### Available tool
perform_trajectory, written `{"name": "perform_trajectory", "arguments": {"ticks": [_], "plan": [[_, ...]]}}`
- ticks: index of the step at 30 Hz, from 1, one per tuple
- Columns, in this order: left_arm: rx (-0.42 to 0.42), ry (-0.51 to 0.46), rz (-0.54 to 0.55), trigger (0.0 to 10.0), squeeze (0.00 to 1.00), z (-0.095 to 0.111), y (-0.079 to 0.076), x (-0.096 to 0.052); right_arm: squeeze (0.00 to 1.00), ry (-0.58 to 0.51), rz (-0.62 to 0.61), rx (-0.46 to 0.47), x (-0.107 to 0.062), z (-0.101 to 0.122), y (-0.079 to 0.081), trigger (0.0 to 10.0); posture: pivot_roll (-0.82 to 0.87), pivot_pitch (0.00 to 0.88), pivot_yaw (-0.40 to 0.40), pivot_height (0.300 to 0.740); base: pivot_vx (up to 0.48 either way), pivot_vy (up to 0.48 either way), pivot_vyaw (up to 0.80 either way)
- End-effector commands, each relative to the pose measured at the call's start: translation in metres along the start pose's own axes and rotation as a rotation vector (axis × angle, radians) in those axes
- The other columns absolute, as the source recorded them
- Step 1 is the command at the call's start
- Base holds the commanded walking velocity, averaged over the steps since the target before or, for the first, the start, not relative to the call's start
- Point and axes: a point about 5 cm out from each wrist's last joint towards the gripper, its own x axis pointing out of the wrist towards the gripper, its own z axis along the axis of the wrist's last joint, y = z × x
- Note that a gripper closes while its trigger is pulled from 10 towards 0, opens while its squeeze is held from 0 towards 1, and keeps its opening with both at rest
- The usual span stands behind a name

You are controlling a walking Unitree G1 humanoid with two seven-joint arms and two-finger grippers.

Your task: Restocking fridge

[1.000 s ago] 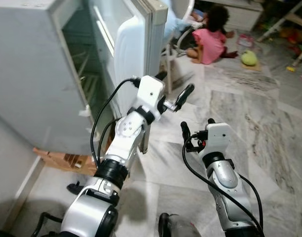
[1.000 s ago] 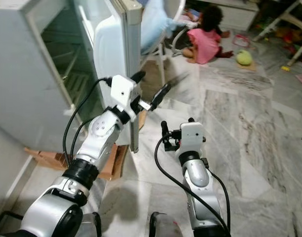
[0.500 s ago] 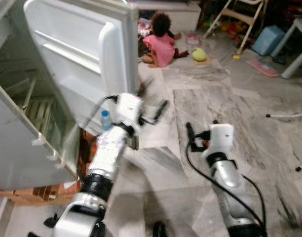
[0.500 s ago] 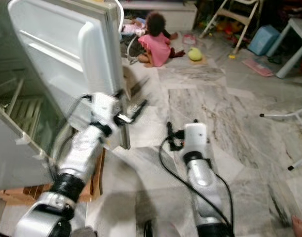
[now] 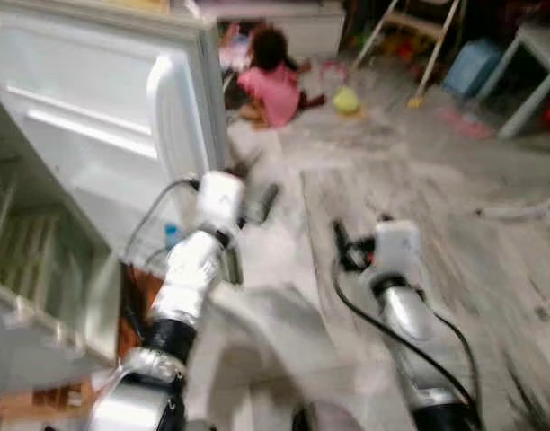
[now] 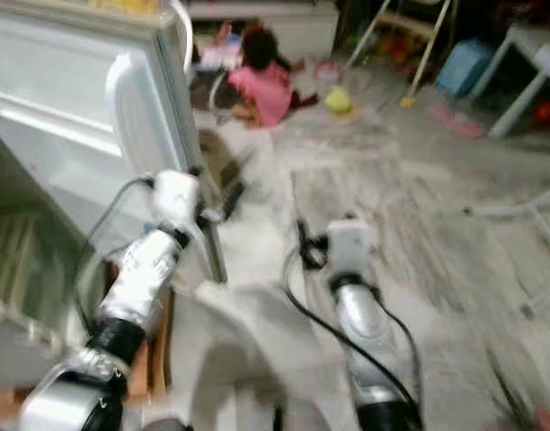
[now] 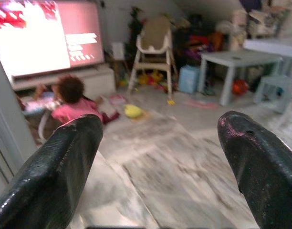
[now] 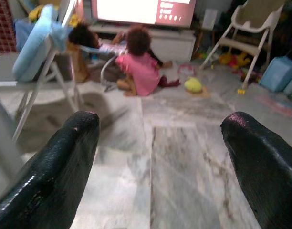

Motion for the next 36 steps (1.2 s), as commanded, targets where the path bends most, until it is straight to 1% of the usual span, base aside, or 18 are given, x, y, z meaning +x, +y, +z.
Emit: {"name": "perform_trajectory", "arguments": {"ticks": [1,5,9,13,16,17,22,24,27,29,30,31,32,33,34,36], "plan": [[0.03,0.021,0.059,10.0,0.0,-0.001,0.012,0.001,0.0,-0.03,0.02,0.012,0.004,0.006,0.009,10.0,-0.02,0.019,-0.034,0.74,0.48,0.0,0.0],[0.064,0.04,0.117,10.0,0.0,-0.001,0.017,0.005,0.0,-0.032,0.016,0.011,0.004,0.006,0.008,10.0,-0.03,0.017,-0.03,0.74,0.48,0.0,0.0],[0.063,0.046,0.157,10.0,0.0,0.0,0.021,0.008,0.0,-0.033,0.012,0.008,0.003,0.005,0.007,10.0,-0.04,0.018,-0.026,0.74,0.48,0.0,0.0],[0.069,0.051,0.113,10.0,0.0,0.0,0.016,0.013,0.0,-0.033,0.006,0.006,0.002,0.005,0.006,10.0,-0.04,0.019,-0.024,0.74,0.48,0.0,0.0],[0.085,0.058,0.068,10.0,0.0,0.0,0.009,0.019,0.0,-0.034,0.005,0.004,0.002,0.005,0.007,10.0,-0.04,0.017,-0.02,0.74,0.48,0.0,0.0],[0.085,0.058,0.068,10.0,0.0,0.0,0.009,0.019,0.0,-0.034,0.005,0.004,0.002,0.005,0.007,10.0,-0.04,0.017,-0.02,0.74,0.48,0.0,0.0],[0.093,0.044,0.007,10.0,0.0,0.004,-0.006,0.026,0.0,-0.039,0.004,0.005,0.003,0.005,0.008,10.0,-0.04,0.017,-0.018,0.74,0.48,0.0,0.0],[0.102,0.041,-0.008,10.0,0.0,0.002,-0.01,0.024,0.0,-0.04,0.005,0.005,0.003,0.005,0.008,10.0,-0.04,0.018,-0.018,0.74,0.472,0.0,0.0],[0.106,0.058,-0.022,10.0,0.0,-0.008,-0.009,0.013,0.0,-0.033,0.005,0.008,0.003,0.004,0.009,10.0,-0.03,0.021,-0.016,0.74,0.472,0.0,0.0],[0.108,0.071,-0.017,10.0,0.0,-0.015,-0.005,0.006,0.0,-0.029,0.004,0.007,0.004,0.003,0.009,10.0,-0.03,0.022,-0.015,0.74,0.472,0.0,-0.49],[0.122,0.077,-0.012,10.0,0.0,-0.019,0.0,-0.002,0.0,-0.028,0.002,0.006,0.004,0.003,0.008,10.0,-0.02,0.025,-0.017,0.74,0.461,0.0,-0.8],[0.125,0.077,-0.011,10.0,0.0,-0.02,0.001,-0.004,0.0,-0.028,0.001,0.006,0.004,0.003,0.008,10.0,-0.02,0.025,-0.017,0.74,0.461,0.0,-0.8],[0.128,0.085,0.012,10.0,0.0,-0.023,0.006,-0.009,0.0,-0.027,-0.002,0.007,0.004,0.003,0.008,10.0,-0.01,0.028,-0.019,0.74,0.461,0.0,-0.8],[0.123,0.093,0.045,10.0,0.0,-0.026,0.013,-0.017,0.0,-0.027,-0.003,0.011,0.004,0.002,0.008,10.0,0.0,0.032,-0.02,0.74,0.461,0.0,-0.8],[0.134,0.099,0.053,10.0,0.0,-0.029,0.017,-0.024,0.0,-0.027,0.001,0.013,0.004,0.002,0.01,10.0,0.0,0.04,-0.021,0.74,0.461,0.0,-0.66],[0.143,0.102,0.054,10.0,0.0,-0.029,0.018,-0.027,0.0,-0.027,0.003,0.014,0.004,0.002,0.011,10.0,0.0,0.04,-0.021,0.74,0.461,0.0,-0.66]]}}
